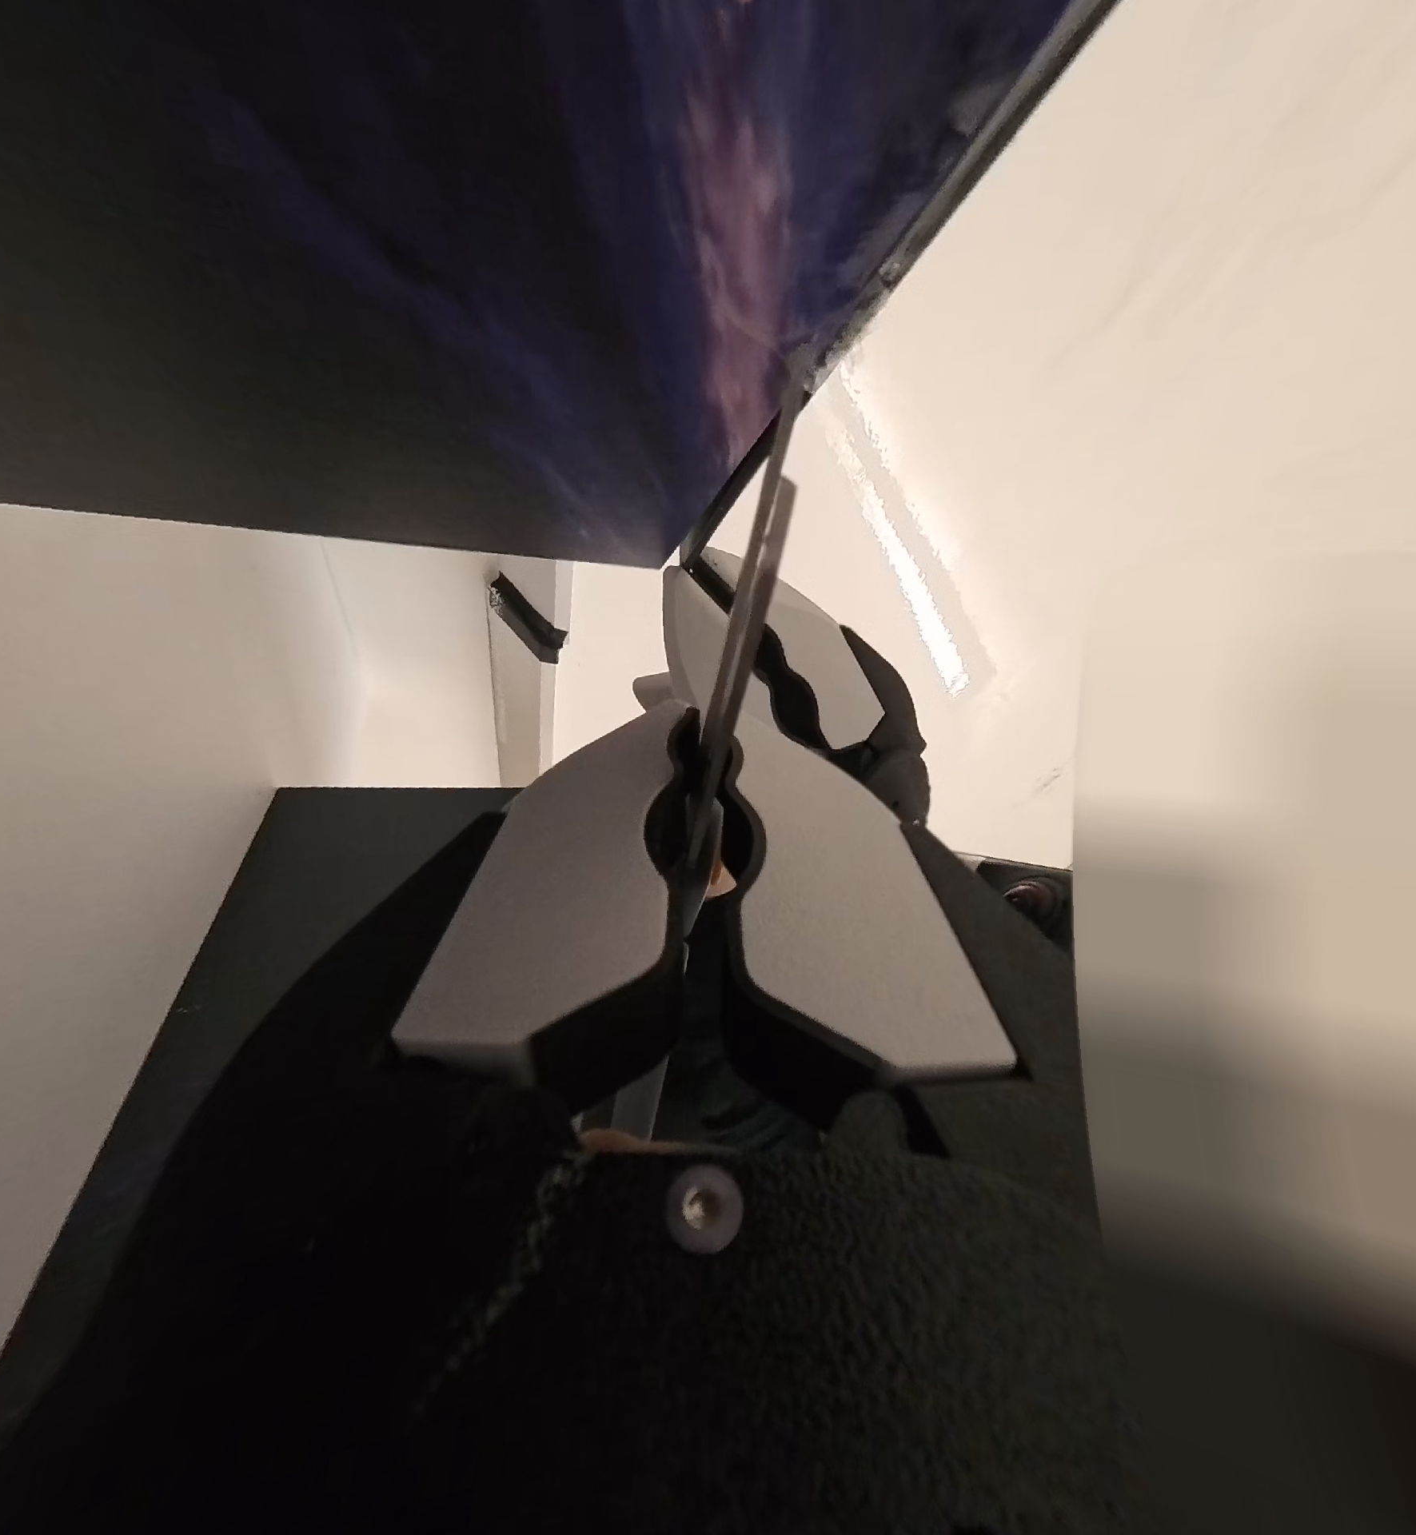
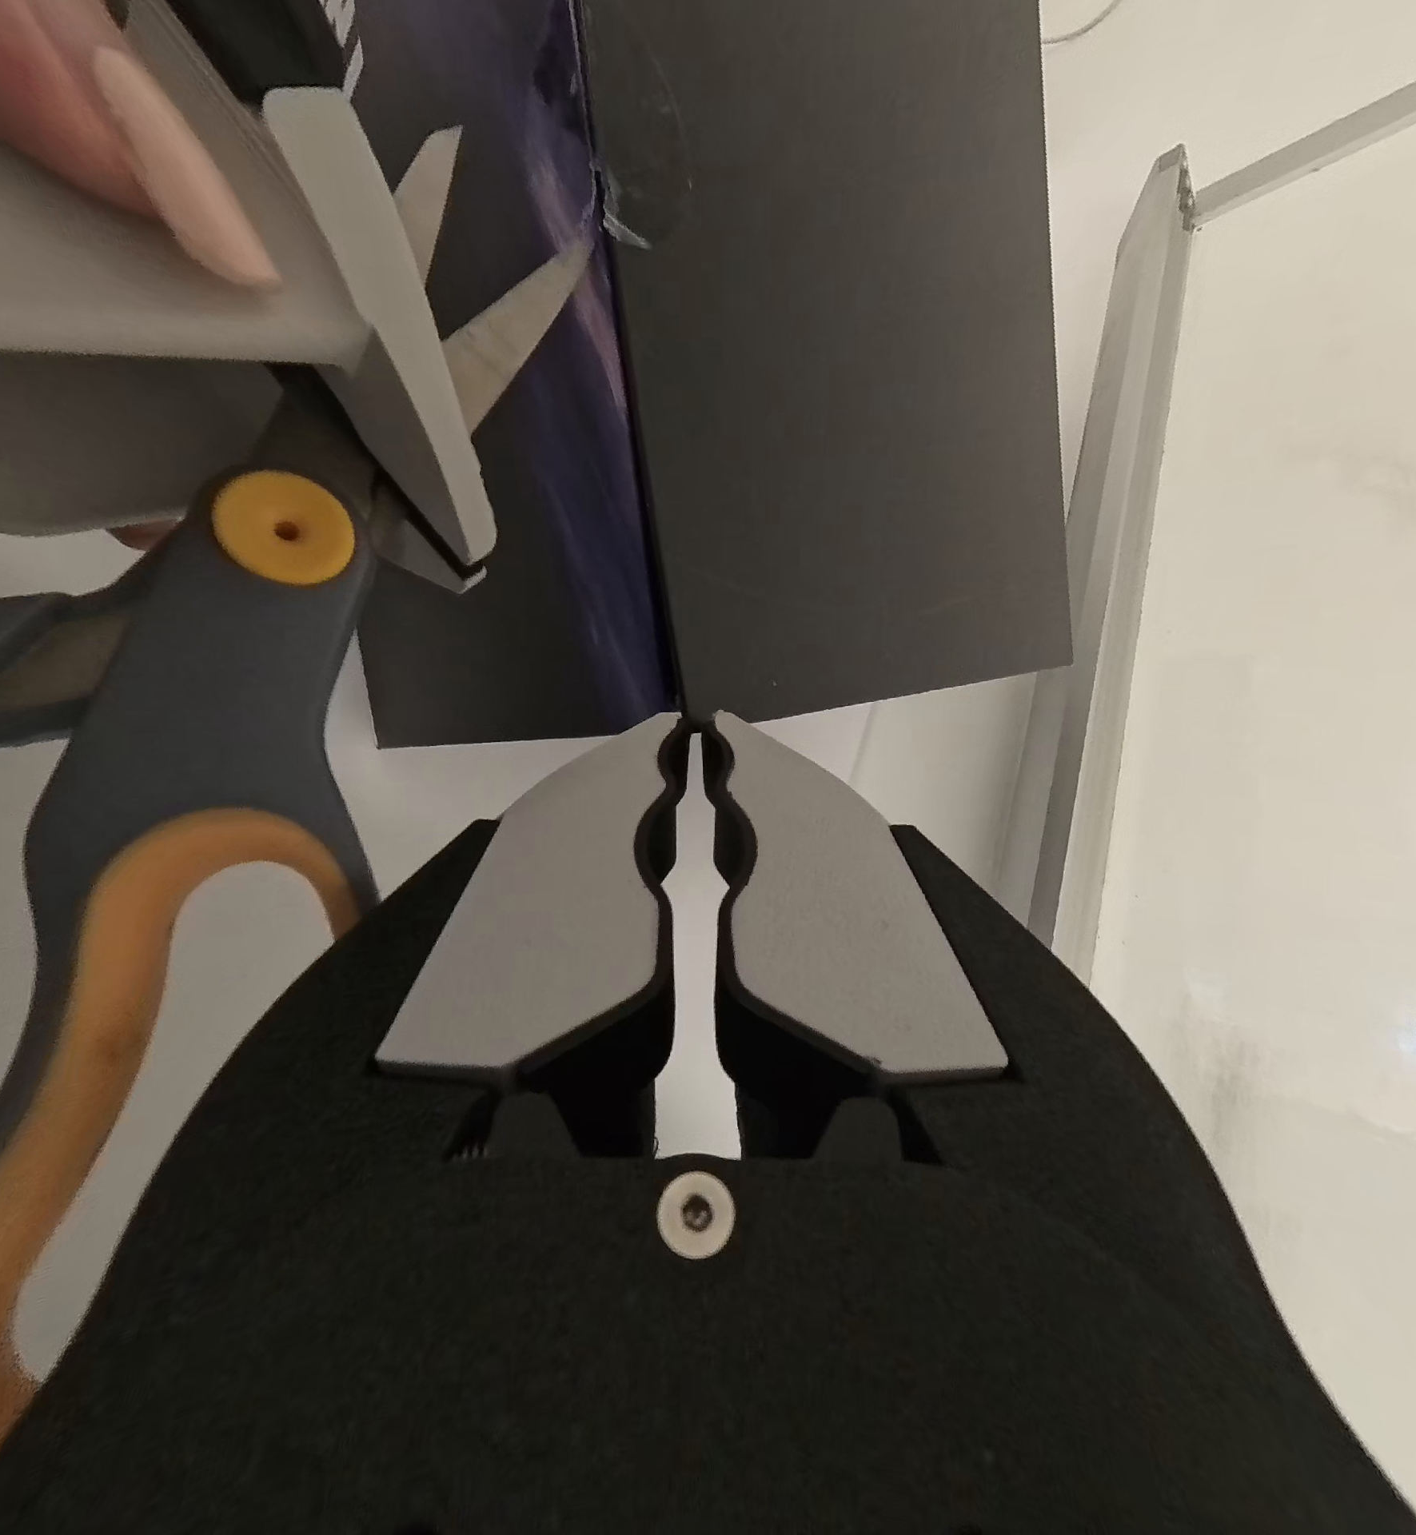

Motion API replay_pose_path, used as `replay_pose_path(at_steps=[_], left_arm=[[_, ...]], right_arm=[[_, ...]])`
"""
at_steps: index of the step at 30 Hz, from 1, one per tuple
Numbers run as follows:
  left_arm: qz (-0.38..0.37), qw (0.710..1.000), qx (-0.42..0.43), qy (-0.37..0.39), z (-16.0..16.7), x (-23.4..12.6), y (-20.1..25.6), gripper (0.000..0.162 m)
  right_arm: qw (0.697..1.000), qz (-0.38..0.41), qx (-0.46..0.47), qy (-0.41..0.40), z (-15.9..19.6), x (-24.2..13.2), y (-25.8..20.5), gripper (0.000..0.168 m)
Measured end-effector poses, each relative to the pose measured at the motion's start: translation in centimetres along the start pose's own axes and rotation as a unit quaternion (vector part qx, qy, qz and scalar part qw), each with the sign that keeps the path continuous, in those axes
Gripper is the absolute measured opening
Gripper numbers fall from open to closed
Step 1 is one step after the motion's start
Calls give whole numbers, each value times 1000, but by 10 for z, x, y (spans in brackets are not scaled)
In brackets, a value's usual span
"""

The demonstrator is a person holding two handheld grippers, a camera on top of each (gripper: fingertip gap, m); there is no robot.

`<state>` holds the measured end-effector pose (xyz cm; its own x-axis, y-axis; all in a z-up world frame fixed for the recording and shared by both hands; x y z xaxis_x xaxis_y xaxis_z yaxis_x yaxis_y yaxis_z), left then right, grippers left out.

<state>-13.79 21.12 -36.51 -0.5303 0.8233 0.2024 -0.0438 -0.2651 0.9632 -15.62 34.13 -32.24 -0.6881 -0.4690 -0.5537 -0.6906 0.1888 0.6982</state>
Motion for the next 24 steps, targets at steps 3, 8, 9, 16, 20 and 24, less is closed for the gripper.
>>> replay_pose_path(at_steps=[3,8,9,16,20,24], left_arm=[[-2,1000,0,-1,-1,0,1,1],[-1,1000,2,-4,-2,-2,5,1],[-3,1000,3,-2,-3,-3,6,1],[-4,1000,-12,-5,-4,-3,5,1],[-3,1000,-22,-8,-4,-2,5,1],[-5,1000,-27,-13,-3,-2,5,1]], right_arm=[[1000,-1,2,0,0,0,0,2],[1000,-4,-1,0,0,0,1,2],[1000,-4,-1,0,0,0,1,2],[1000,-7,2,1,1,-1,1,2],[1000,-7,8,9,1,0,1,2],[1000,0,-7,10,0,-2,0,1]])
Point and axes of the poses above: each gripper's, where its closed fingertips meet, x out along the fingers, z out of its underside, y = z × x across the jaws, the point moved 7 cm from there along -x, back along the fingers, and after that the axes turned 7 degrees about y, right-handed, at the moved point
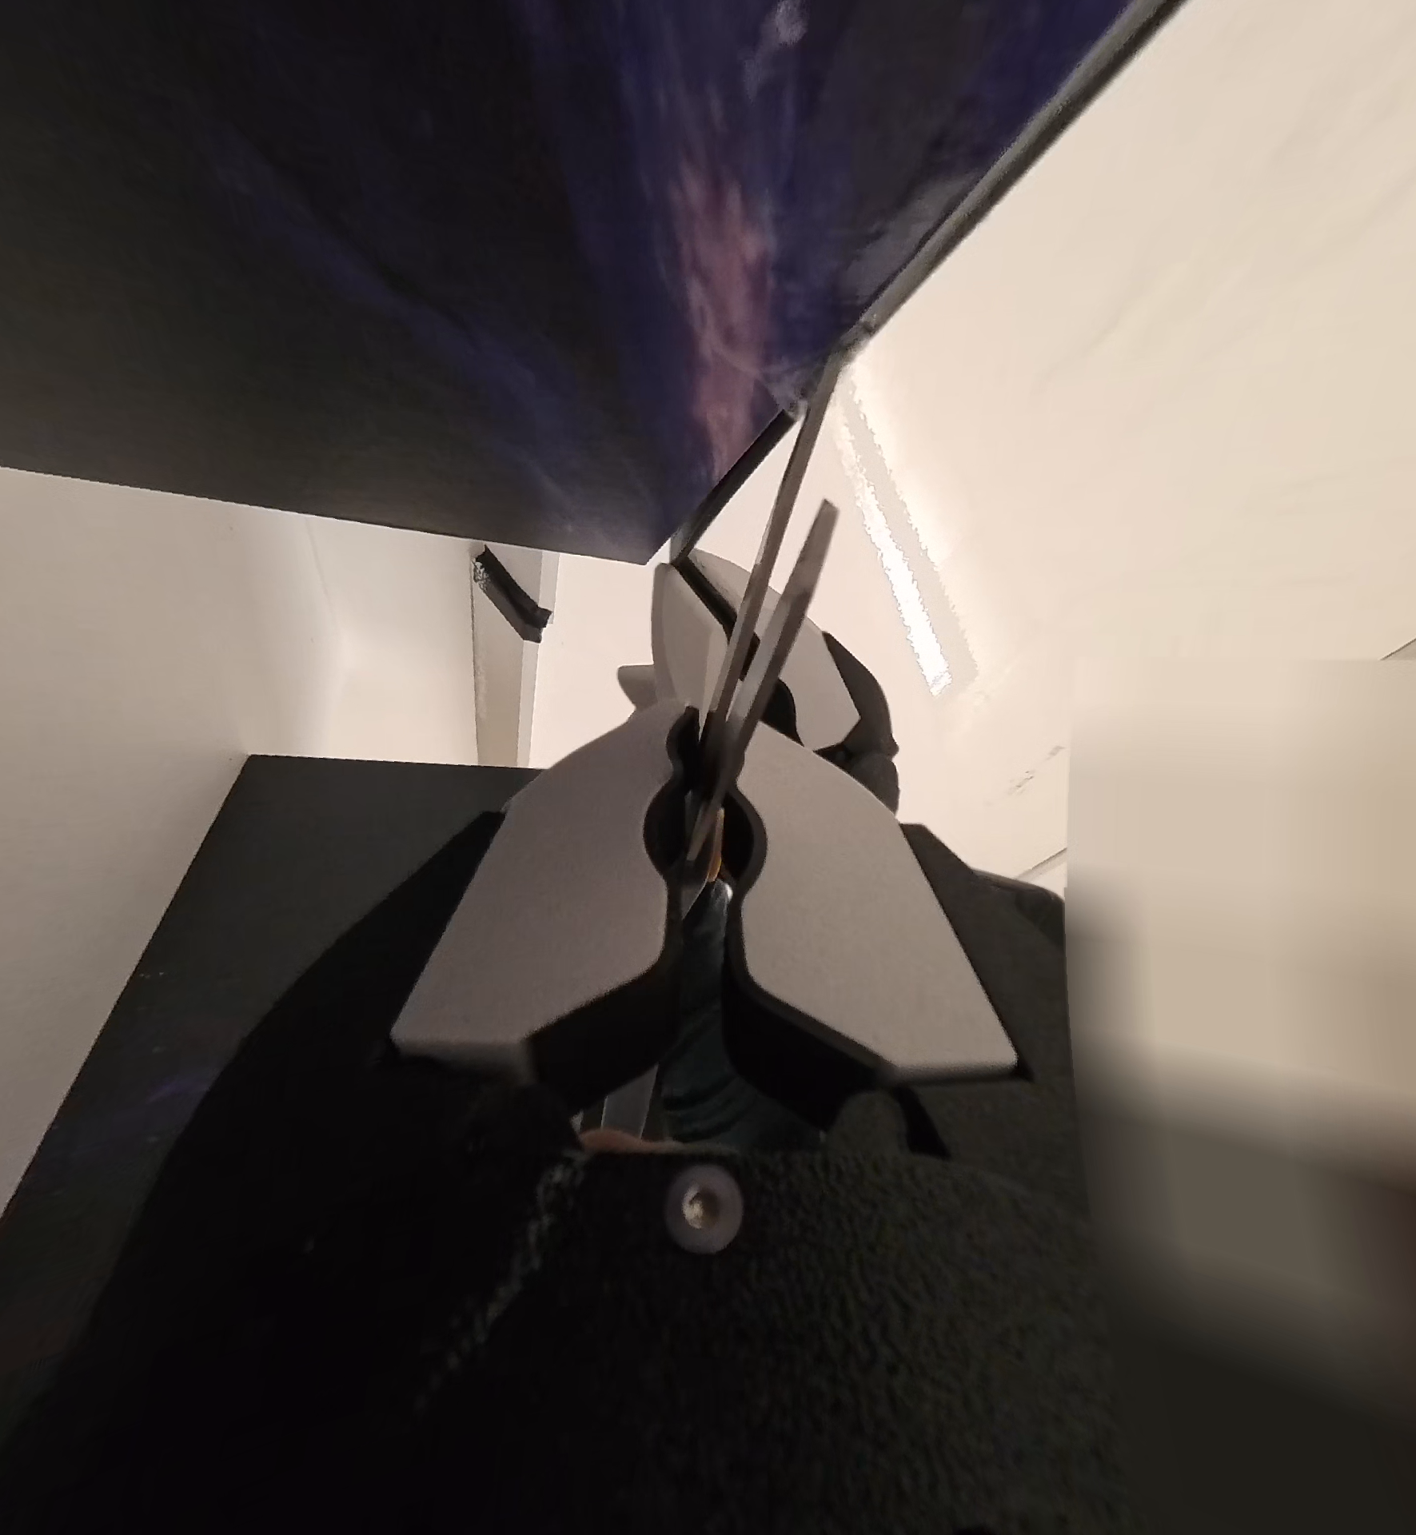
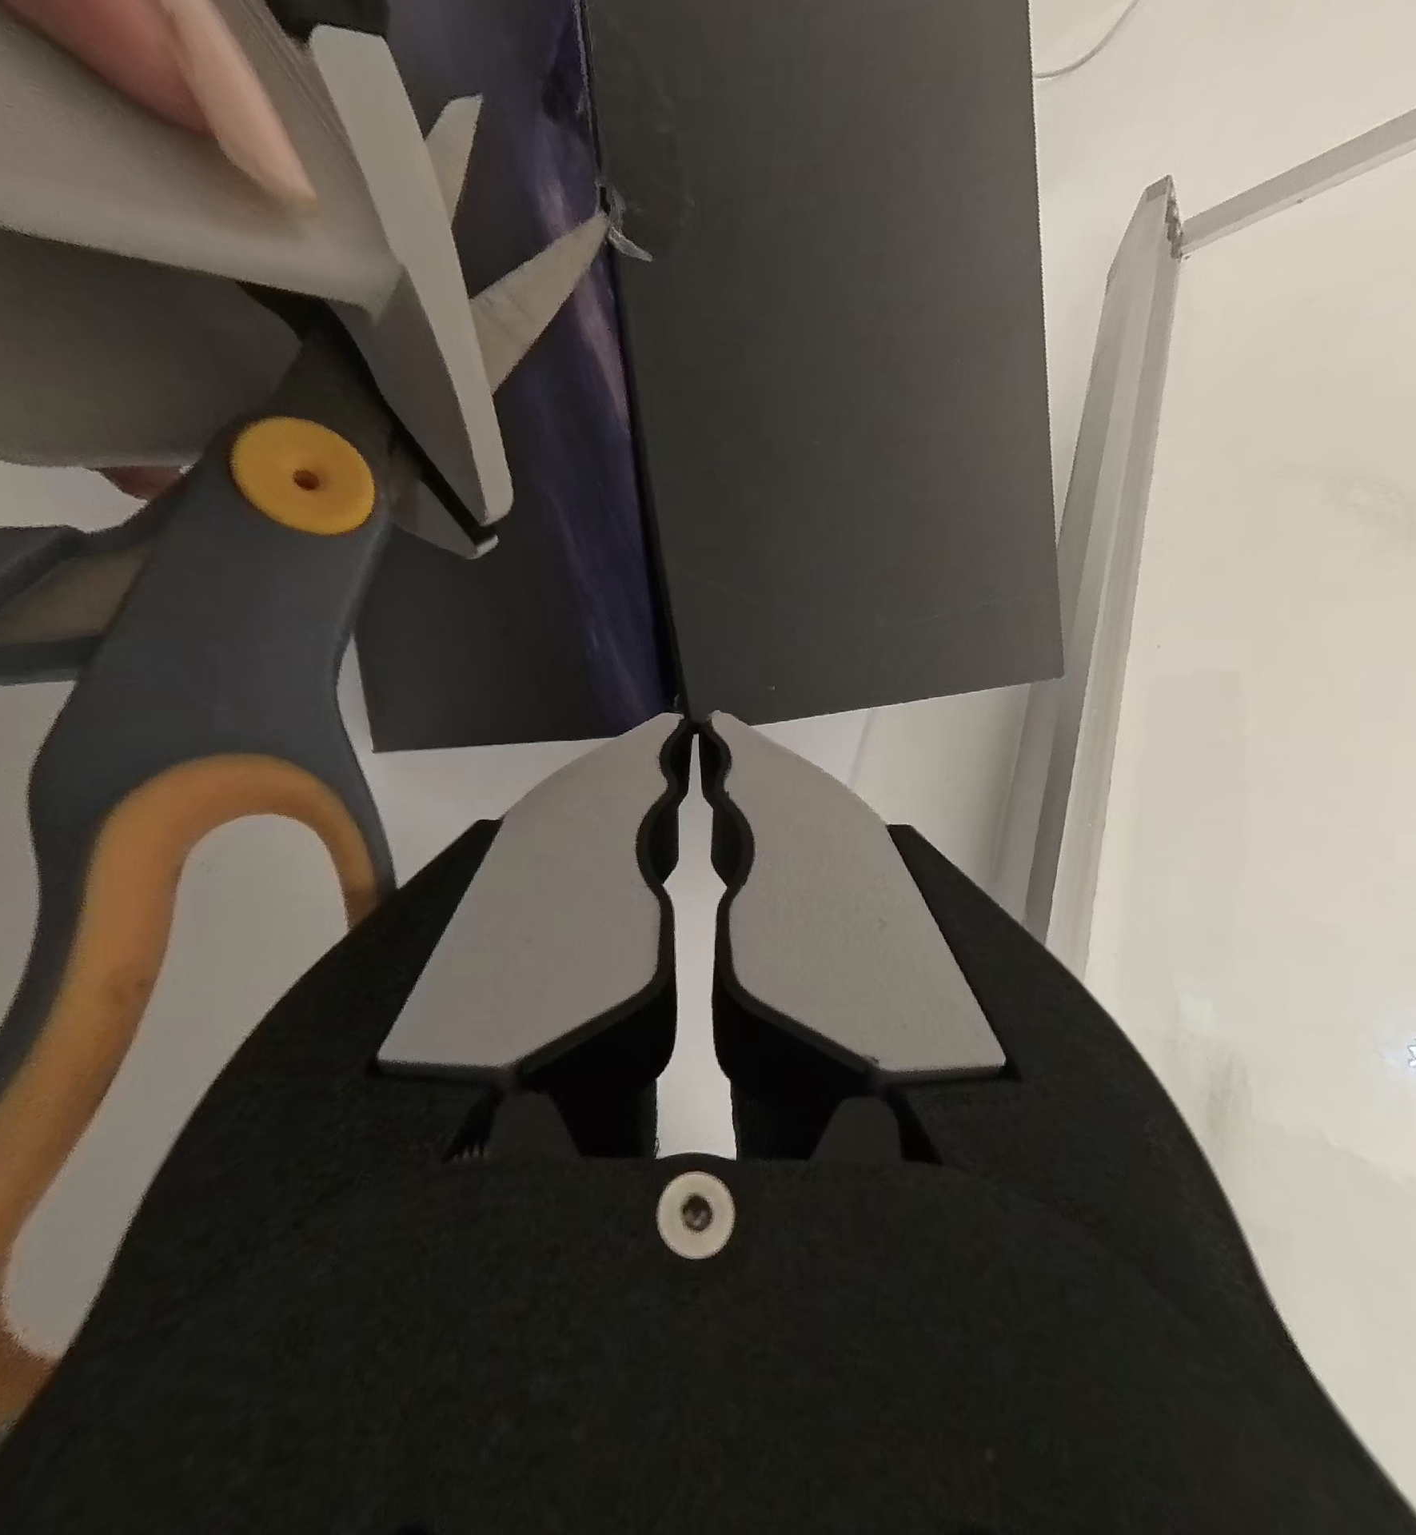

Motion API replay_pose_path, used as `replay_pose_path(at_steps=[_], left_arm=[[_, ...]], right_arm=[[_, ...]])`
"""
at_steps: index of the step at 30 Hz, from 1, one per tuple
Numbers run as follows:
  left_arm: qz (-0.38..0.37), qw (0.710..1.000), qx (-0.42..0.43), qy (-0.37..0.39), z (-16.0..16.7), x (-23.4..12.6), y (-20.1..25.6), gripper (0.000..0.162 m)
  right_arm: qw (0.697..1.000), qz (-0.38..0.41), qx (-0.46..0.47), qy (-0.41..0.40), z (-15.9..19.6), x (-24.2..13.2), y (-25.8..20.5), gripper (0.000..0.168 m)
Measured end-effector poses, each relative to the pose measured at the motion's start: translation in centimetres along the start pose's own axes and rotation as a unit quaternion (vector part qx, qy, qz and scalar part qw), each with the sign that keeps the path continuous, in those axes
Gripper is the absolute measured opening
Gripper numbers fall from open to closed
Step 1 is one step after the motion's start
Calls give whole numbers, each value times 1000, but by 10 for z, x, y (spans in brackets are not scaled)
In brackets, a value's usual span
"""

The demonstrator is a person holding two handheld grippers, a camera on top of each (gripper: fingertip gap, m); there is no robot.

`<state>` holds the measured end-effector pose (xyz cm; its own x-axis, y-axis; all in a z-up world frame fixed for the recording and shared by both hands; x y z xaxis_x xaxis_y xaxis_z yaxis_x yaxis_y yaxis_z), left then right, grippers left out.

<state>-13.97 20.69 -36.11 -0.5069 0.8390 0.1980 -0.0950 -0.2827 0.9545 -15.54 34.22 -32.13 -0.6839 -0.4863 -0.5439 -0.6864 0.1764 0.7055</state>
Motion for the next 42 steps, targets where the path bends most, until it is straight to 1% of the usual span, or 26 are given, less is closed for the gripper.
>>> replay_pose_path(at_steps=[4,18,19,20,21,22,23,24,25,27,29,31,33,35,36,37,39,40,42], left_arm=[[0,1000,-6,-10,4,4,-2,1],[9,1000,-17,-1,3,4,-2,1],[12,1000,-15,-5,3,4,-1,1],[16,1000,-18,-5,3,5,0,0],[16,1000,-19,-3,3,6,1,1],[13,1000,-15,-4,3,7,2,1],[10,1000,-11,-6,2,8,3,0],[11,1000,-9,-9,3,7,4,0],[10,1000,-7,-11,3,7,4,0],[2,1000,-5,-9,2,6,1,0],[5,1000,-9,-6,3,5,0,0],[4,1000,-6,-4,3,4,1,1],[5,1000,-8,-5,3,3,1,1],[6,1000,-8,-3,4,2,1,1],[6,1000,-8,-2,4,1,1,1],[8,1000,-8,-1,3,0,1,1],[10,1000,-12,1,5,2,1,1],[10,1000,-11,2,5,1,1,1],[10,1000,-11,2,5,2,1,1]], right_arm=[[1000,0,0,1,0,0,0,1],[1000,0,15,10,0,-4,2,0],[996,75,19,46,-9,-8,13,0],[981,151,19,122,-25,-22,32,0],[977,160,57,126,-30,-25,47,0],[982,136,99,86,-24,-19,51,0],[983,136,102,71,-17,-18,48,0],[981,153,78,85,-15,-25,46,0],[983,143,69,90,-12,-27,41,0],[988,97,83,84,-6,-24,32,0],[992,62,71,79,-3,-21,27,0],[995,3,80,62,4,-15,19,0],[995,-20,76,59,6,-14,15,0],[996,-30,62,57,6,-12,12,1],[997,-34,60,44,8,-9,11,2],[997,-48,60,30,11,-6,8,10],[996,-64,64,17,13,-1,6,15],[996,-62,56,20,12,-1,6,14],[998,-44,25,28,10,-1,8,4]])
Point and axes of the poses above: each gripper's, where its closed fingertips meet, x out along the fingers, z out of its underside, y = z × x across the jaws, the point moved 7 cm from there along -x, back along the fingers, and after that the axes turned 7 degrees about y, right-handed, at the moved point
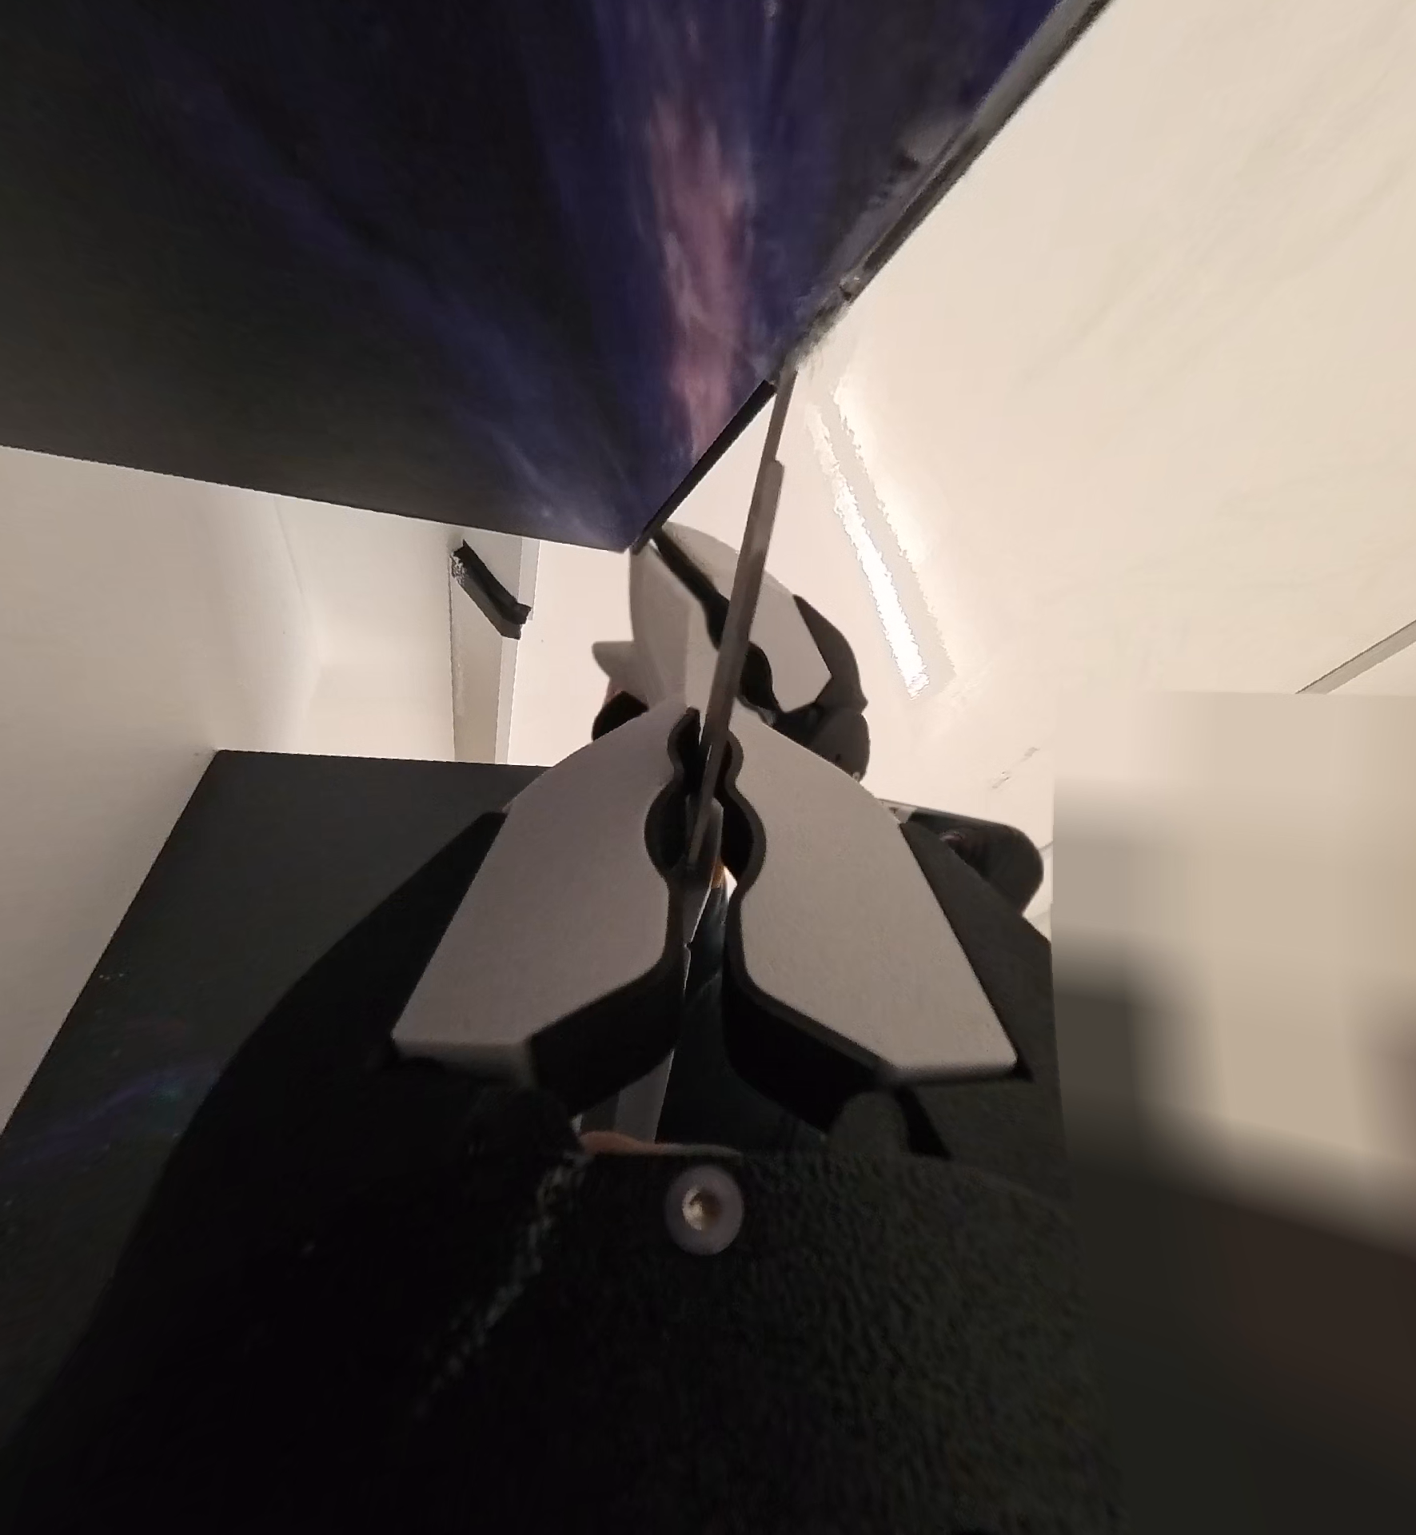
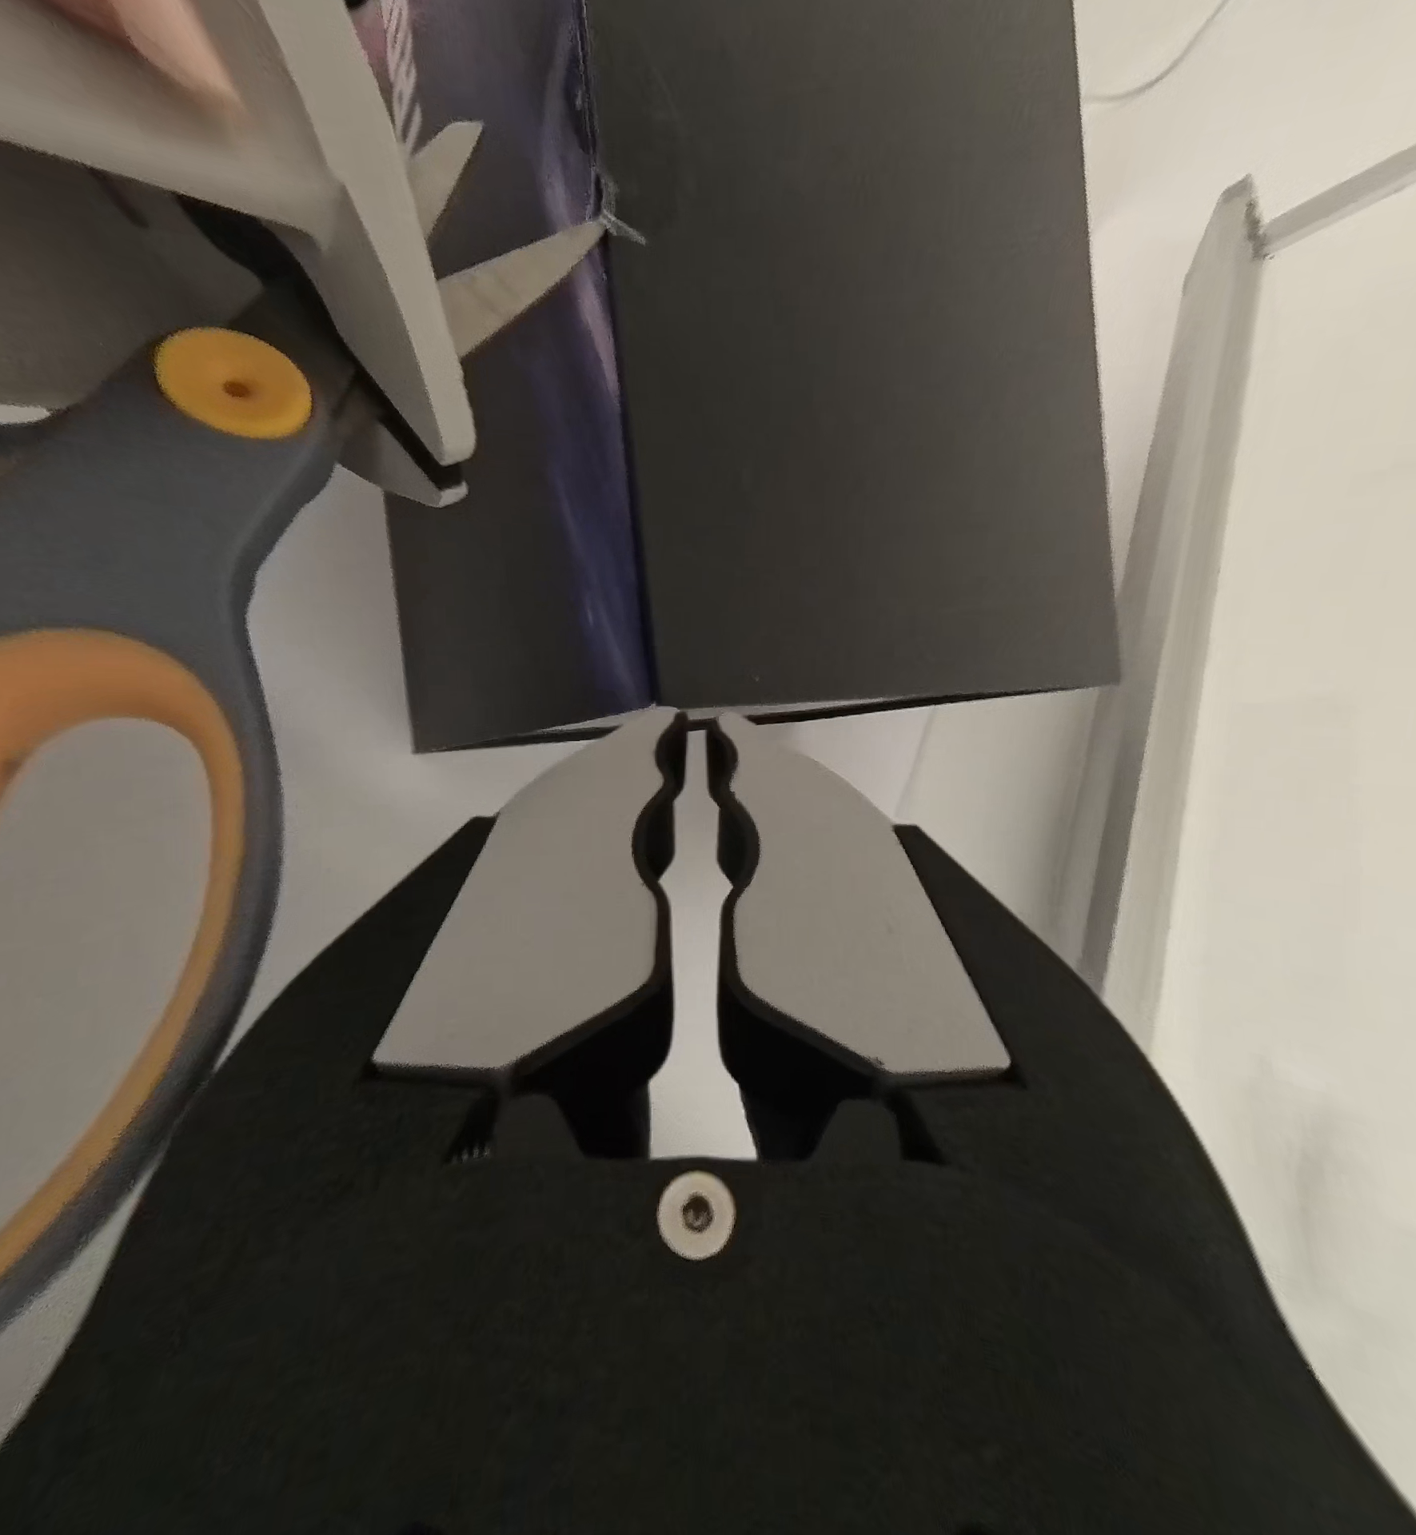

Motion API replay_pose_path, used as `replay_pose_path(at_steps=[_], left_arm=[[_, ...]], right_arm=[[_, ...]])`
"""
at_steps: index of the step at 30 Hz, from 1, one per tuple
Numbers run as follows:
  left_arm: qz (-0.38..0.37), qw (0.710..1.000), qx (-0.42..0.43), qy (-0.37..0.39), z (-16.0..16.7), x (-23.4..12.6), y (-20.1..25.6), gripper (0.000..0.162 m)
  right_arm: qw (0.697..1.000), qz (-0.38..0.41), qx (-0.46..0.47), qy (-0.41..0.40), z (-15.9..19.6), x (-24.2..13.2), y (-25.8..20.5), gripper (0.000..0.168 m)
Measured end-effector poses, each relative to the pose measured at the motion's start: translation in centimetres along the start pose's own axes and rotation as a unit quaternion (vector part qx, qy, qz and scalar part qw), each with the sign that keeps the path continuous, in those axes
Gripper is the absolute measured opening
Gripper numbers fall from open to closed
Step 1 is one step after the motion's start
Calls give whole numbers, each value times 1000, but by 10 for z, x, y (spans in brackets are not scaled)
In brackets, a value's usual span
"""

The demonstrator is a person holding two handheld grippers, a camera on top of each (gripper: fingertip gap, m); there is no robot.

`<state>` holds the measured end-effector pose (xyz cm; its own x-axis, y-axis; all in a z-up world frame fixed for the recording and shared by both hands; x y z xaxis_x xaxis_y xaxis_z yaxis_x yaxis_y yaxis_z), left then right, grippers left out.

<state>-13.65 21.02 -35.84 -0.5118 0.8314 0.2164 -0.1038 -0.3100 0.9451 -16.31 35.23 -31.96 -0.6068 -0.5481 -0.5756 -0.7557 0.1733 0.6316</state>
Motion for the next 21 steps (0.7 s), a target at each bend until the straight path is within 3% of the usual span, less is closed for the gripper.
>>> replay_pose_path(at_steps=[4,9,13,21], left_arm=[[-2,1000,2,0,0,1,0,1],[-3,1000,2,3,2,0,-1,0],[-4,1000,3,5,2,-1,-1,0],[-5,1000,5,7,2,0,0,1]], right_arm=[[1000,-10,-1,7,0,3,1,1],[1000,-31,-5,1,2,2,-5,11],[999,-13,-34,-5,1,5,-4,4],[999,-14,-38,7,2,5,-3,4]])
Point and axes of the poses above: each gripper's, where its closed fingertips meet, x out along the fingers, z out of its underside, y = z × x across the jaws, the point moved 7 cm from there along -x, back along the fingers, and after that the axes turned 7 degrees about y, right-handed, at the moved point
